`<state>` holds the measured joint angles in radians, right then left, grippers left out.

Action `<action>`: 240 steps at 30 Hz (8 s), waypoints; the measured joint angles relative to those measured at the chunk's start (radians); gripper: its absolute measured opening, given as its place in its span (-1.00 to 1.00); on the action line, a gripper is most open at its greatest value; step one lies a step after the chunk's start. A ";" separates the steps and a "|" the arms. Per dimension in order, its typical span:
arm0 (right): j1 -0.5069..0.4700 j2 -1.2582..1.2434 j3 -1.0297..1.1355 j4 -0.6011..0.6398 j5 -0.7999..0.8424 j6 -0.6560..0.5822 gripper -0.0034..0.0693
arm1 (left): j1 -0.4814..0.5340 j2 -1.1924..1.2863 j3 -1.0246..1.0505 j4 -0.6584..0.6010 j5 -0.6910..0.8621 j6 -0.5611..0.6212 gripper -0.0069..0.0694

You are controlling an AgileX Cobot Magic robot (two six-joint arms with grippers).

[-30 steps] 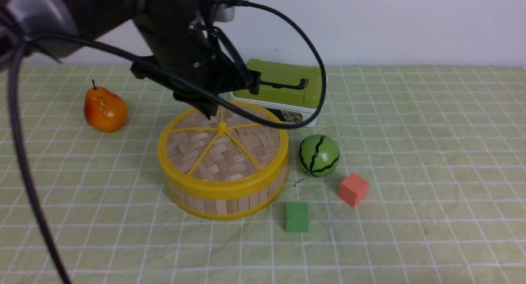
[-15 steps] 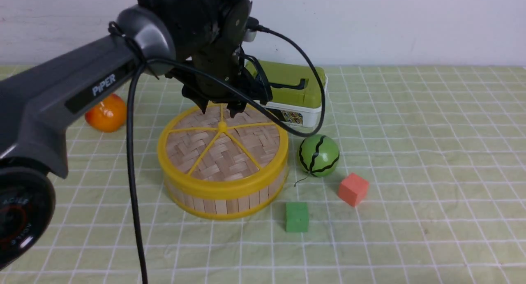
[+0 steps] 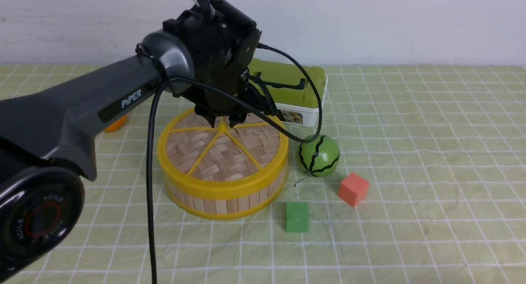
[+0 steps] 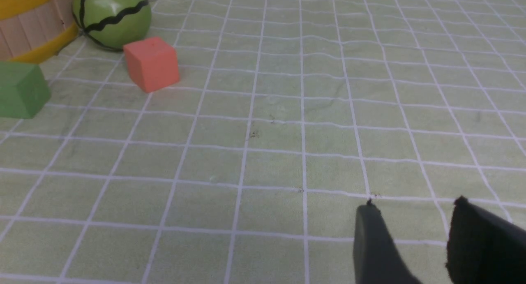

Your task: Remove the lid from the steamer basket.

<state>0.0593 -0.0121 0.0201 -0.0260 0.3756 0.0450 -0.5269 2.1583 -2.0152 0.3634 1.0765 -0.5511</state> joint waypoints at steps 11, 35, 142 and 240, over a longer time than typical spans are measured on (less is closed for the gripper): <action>0.000 0.000 0.000 0.000 0.000 0.000 -0.24 | 0.000 0.000 0.000 0.000 0.006 -0.093 -0.58; 0.000 0.000 0.000 0.000 0.000 0.000 -0.24 | 0.000 0.000 -0.004 -0.022 0.026 -0.101 -0.61; 0.000 0.000 0.000 0.000 0.000 0.000 -0.24 | 0.465 -1.101 0.716 -0.261 -0.479 0.081 -0.08; 0.000 0.000 0.000 0.000 0.000 0.000 -0.24 | 0.465 -2.170 2.047 -0.385 -0.680 0.405 -0.82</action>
<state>0.0593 -0.0121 0.0201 -0.0260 0.3755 0.0453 -0.0616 -0.0115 0.0319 -0.0218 0.3966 -0.1464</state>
